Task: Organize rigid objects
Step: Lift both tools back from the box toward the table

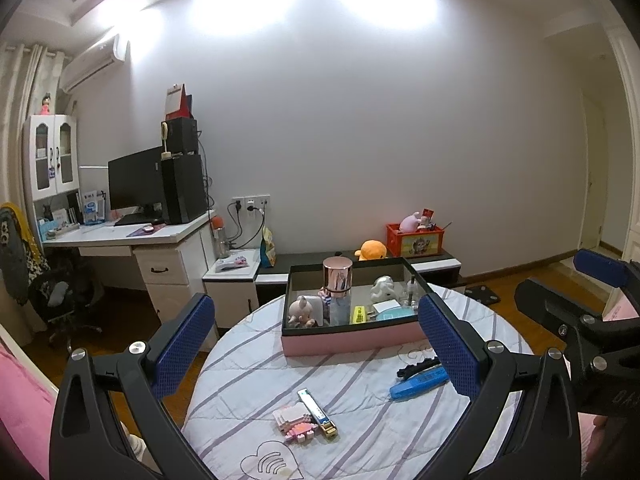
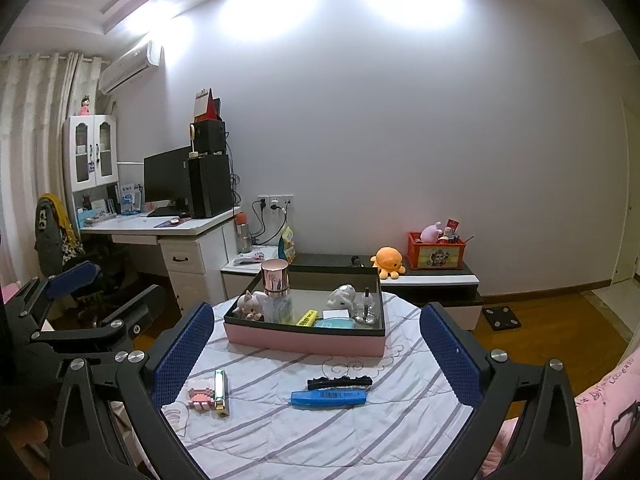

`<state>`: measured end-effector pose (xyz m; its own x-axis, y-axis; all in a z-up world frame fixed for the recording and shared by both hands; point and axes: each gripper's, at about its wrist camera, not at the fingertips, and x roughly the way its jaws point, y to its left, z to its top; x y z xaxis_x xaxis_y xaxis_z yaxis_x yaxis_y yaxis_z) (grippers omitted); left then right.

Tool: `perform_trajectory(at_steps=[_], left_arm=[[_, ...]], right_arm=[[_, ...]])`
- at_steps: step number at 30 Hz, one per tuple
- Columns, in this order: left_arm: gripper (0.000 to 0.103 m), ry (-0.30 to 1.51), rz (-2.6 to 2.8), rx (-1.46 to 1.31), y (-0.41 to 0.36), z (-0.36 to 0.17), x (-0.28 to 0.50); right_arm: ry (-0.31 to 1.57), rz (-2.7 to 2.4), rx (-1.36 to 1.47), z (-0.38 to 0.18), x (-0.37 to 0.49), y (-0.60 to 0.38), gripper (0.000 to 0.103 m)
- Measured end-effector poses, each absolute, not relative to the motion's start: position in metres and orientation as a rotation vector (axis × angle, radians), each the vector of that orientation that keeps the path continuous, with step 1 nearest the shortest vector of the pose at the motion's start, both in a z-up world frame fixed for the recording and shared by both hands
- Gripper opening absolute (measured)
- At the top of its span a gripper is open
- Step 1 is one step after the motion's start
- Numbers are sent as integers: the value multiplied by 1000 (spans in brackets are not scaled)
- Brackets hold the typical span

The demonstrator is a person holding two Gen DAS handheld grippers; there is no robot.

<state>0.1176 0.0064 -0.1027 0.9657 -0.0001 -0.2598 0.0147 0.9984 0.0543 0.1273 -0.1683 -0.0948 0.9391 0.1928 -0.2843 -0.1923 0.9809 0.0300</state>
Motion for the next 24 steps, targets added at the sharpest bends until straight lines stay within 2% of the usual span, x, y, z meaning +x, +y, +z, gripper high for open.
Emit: perform_trajectory(at_steps=[12,24], left_arm=[[103,407,-28,38,18,-152,144],[103,721,17,51,62,-256,180]], right_arm=[[391,192,-1,-129,152,-162,103],[605,135,3,-206,193,-172,103]])
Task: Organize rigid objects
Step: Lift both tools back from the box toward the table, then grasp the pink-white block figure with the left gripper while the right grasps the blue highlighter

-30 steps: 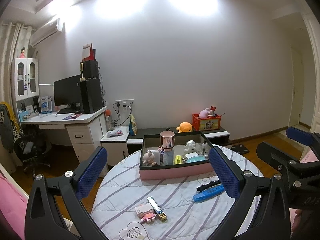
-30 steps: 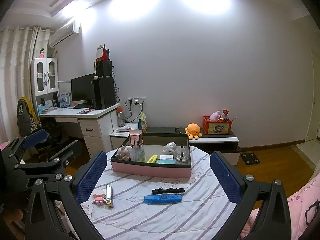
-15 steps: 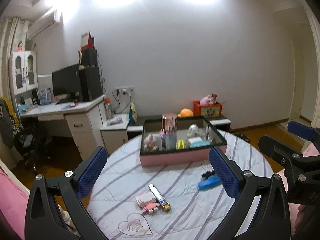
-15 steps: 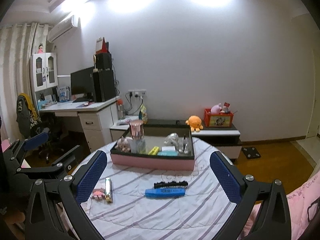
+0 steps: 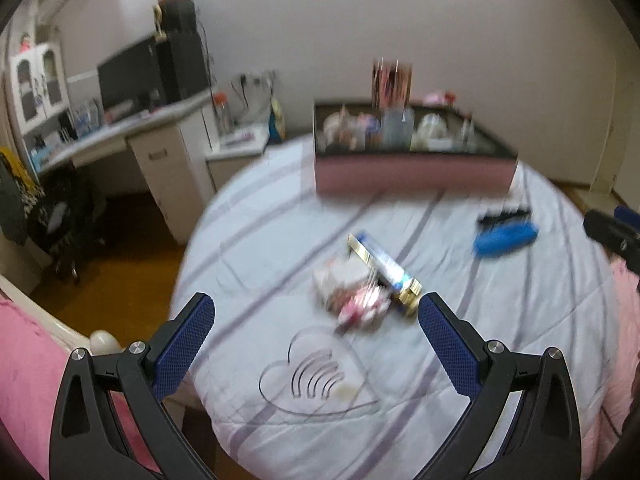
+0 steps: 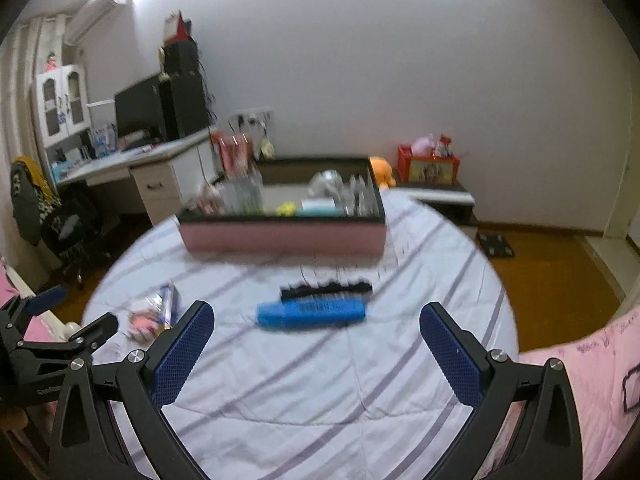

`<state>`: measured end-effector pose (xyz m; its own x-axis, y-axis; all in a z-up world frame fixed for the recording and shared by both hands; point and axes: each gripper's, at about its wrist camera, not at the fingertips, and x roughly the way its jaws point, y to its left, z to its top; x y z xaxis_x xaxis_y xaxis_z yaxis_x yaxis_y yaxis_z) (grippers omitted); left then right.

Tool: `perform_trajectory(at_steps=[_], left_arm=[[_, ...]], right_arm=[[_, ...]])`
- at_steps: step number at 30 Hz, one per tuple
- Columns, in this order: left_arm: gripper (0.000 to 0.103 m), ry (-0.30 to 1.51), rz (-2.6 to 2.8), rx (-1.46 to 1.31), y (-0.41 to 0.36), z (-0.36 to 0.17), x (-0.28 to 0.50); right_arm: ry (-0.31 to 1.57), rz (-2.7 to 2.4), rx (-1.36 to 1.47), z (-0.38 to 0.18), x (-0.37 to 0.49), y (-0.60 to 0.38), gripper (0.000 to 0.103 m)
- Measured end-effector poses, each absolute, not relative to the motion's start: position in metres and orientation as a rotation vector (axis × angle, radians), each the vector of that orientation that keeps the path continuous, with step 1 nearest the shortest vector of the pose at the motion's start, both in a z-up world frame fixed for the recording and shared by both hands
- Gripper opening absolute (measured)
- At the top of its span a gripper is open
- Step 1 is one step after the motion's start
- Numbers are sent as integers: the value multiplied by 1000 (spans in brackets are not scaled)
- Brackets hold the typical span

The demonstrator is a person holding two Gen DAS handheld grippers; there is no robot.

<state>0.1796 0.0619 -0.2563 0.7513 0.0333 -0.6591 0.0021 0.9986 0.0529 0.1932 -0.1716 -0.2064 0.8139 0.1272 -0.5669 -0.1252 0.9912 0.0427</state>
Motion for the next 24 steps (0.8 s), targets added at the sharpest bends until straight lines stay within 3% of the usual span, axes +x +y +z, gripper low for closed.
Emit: perform_trajectory(at_steps=[13,15,16,18,19,24], left_arm=[[103,868,-14,64,54,-298,236],[96,871,-29,53,54,-299,242],[86,859,-41,40,55,-299,244],[74,847,-54,28,56,-296,244],[59,838,-69,24,55,-296,243],[60,824,-78,9,56,-293,239]], right_arm=[[822,99,33,-265,241,-175,103],[854,106,47,-269,251,-175,103],[867,106,54,-272,257,-174,103],[892,107,69,-276,266,-174,103],[901,103,69,-278,269,-172,103],[923,71,49,-275,275,-160,103]])
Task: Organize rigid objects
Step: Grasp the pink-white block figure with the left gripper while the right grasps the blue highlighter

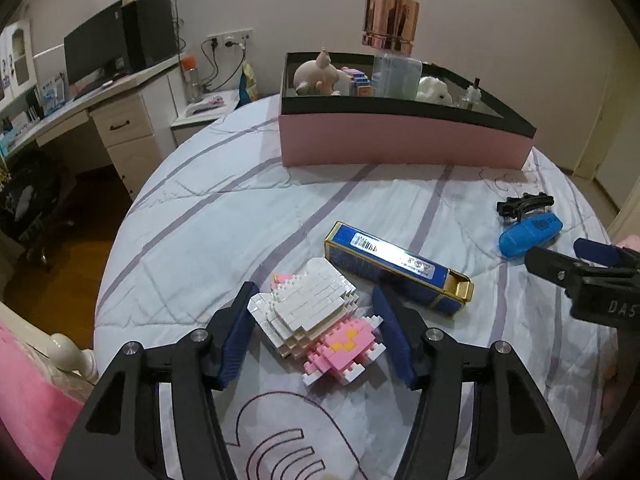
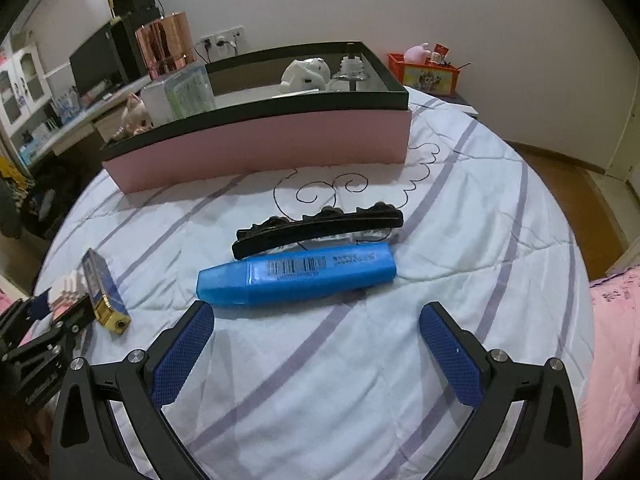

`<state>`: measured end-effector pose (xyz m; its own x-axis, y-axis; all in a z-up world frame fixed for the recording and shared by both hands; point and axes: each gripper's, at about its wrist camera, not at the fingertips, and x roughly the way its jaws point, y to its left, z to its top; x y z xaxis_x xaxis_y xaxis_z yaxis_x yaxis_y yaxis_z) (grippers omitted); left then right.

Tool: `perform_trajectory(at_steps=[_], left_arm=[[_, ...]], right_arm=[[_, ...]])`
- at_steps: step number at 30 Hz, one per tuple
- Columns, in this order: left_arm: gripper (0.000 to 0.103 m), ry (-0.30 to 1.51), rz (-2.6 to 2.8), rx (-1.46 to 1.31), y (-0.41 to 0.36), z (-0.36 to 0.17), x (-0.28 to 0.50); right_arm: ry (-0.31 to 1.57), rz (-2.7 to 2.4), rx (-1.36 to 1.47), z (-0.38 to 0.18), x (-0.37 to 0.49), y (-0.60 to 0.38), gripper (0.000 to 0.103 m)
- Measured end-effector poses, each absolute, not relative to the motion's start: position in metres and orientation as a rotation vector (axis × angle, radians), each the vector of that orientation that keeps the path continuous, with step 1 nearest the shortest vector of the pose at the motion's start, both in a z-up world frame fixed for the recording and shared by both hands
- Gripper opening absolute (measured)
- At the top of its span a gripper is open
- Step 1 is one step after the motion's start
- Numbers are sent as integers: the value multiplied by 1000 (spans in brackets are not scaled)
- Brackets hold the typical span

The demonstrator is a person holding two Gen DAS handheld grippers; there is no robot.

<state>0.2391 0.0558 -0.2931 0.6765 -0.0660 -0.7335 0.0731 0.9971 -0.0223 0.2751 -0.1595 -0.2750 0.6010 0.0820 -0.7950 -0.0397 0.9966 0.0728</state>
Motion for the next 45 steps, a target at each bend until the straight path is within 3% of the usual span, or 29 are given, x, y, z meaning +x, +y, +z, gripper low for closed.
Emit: perform_trajectory(at_steps=[11,16,21,26,30,33,39,41,42,43,45], left_arm=[[60,826,-103,24,55,-289,232],[60,836,-113,36,55,-291,232],[61,834,-113,36,53,-291,231],[61,832,-117,35,51,-291,229],[61,835,-107,44,47,-291,230],[61,837,-106,46,45,-291,229],[61,837,-93,37,45,-293,232],[59,827,-90,35,44,-294,232],[59,821,-89,34,44,-294,231],[59,816,-88,32,44,-293,231],[59,804,-88,1,47,-292,229]], right_arm=[[933,45,126,-276,293,-139,103],[928,12,20,-282,305,-125,102],[897,48,-50,-275,297,-133,49],[896,79,-17,-271,281,-162,30],[885,92,40,-268,278,-177,30],[878,50,30,-269,288,-177,42],[890,23,-23,-273,315,-173,46],[889,27,-44,-273,319,-172,43],[887,40,-56,-272,319,-171,33],[883,53,-60,-272,318,-171,29],[877,75,-48,-271,313,-173,27]])
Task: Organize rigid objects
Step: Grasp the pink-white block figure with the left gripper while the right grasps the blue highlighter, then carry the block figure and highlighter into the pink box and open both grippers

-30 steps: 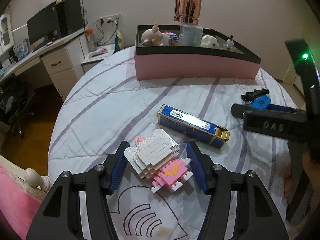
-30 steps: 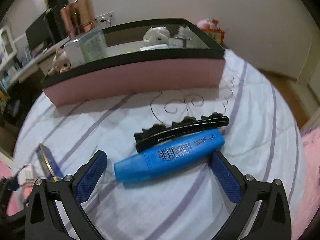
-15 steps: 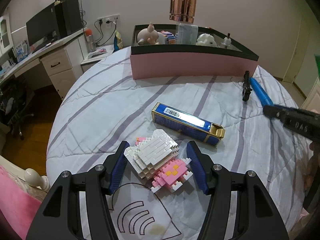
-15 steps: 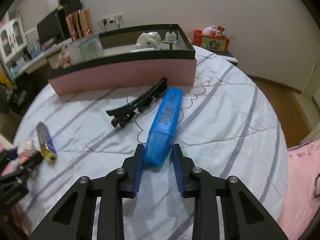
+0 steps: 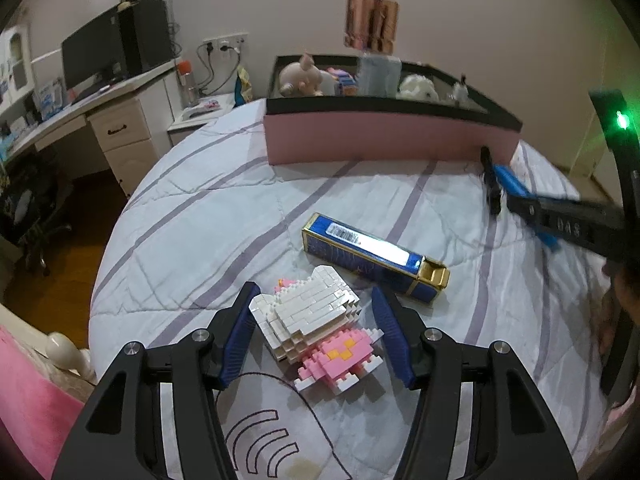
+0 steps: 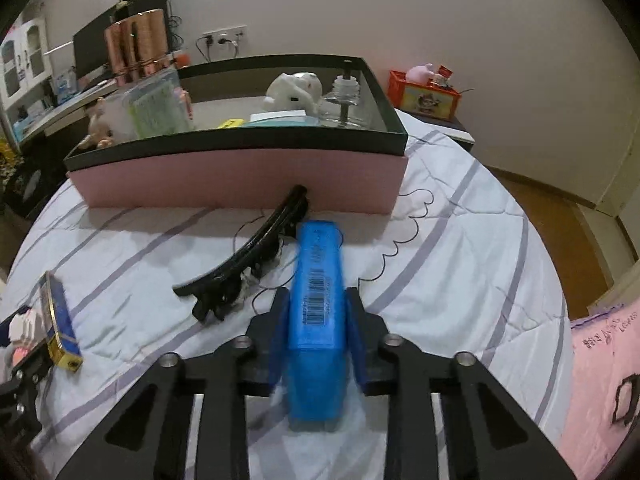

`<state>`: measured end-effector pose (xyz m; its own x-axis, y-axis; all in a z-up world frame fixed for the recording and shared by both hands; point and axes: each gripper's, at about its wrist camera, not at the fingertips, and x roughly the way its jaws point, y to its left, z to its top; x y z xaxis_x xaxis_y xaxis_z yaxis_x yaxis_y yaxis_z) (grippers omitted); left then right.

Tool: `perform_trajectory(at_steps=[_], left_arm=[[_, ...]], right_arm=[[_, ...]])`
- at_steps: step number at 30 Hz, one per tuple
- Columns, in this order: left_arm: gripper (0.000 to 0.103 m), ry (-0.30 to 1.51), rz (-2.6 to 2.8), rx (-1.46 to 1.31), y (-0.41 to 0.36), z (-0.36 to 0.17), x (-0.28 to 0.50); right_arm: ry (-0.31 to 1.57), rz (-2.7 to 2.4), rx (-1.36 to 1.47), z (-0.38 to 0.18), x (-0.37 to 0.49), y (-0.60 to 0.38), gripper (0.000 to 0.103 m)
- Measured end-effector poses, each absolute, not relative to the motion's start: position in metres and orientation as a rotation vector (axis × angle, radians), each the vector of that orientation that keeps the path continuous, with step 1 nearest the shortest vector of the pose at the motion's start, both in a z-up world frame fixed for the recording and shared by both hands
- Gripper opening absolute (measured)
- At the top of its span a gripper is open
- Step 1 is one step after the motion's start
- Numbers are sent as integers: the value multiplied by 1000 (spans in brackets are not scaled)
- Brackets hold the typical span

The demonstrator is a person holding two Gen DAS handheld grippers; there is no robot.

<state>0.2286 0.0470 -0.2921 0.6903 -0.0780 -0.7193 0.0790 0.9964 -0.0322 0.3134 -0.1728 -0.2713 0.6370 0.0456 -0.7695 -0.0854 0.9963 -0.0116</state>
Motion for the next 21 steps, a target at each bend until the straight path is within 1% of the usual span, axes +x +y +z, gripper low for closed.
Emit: perform_trajectory(at_steps=[6,10,21], left_arm=[[59,760,-95,-17,43,-276,218],[59,727,-105,3,31,-258,212],[59,553,-97,51,-10,-190,203]], right_arm=[[834,142,69,-263,284,-189,27],[787,166,98,-252,265,-188,27],[588,268,96,-192,215,-167,27]])
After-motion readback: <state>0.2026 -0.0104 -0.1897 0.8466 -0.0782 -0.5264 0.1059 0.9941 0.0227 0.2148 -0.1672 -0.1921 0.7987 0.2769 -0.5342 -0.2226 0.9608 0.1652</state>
